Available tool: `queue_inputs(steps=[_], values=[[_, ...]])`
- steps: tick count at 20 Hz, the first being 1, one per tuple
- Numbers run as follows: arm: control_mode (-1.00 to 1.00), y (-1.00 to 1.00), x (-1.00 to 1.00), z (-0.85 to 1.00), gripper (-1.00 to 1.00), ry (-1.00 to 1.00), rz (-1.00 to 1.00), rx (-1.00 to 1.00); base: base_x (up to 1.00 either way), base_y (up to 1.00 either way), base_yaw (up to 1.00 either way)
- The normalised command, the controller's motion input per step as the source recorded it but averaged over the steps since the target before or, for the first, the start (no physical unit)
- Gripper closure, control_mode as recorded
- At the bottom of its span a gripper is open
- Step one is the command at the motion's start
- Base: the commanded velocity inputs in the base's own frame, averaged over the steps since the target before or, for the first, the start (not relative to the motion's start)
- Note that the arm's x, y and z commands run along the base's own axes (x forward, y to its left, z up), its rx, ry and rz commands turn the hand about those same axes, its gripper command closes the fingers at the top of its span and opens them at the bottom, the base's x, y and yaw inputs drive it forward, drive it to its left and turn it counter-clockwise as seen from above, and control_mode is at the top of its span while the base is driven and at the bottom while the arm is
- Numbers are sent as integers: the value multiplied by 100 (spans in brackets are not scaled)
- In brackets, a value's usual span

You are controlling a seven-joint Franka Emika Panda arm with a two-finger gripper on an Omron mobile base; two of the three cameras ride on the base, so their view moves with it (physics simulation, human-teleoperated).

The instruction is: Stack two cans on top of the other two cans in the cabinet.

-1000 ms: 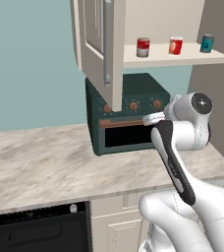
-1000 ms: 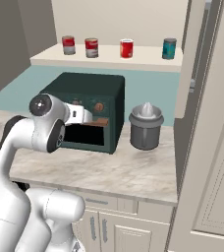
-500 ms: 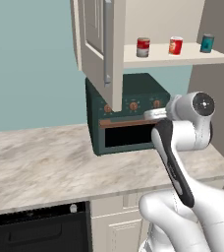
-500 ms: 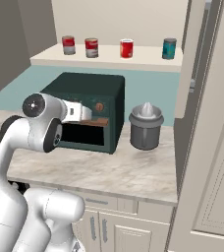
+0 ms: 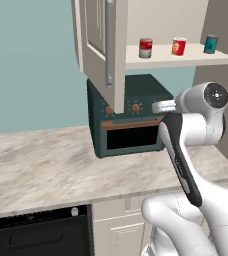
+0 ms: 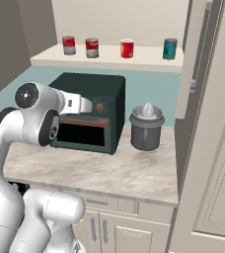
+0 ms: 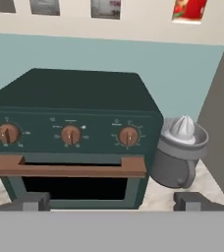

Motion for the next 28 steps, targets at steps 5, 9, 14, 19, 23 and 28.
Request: queue_inputs(steps=[5, 9, 14, 19, 23, 28], values=[[-100, -7, -14, 34, -100, -3, -1, 0, 0, 0, 0], [-100, -14, -13, 39, -100, -3, -2, 0, 0, 0, 0], [-100, -17, -11, 29, -100, -1, -2, 0, 0, 0, 0], [-100, -14, -3, 25, -100, 0, -2, 0, 0, 0, 0], [-100, -14, -1, 24, -100, 0, -4, 0, 0, 0, 0], [-100, -6, 0, 7, -100, 0, -9, 0, 0, 0, 0]])
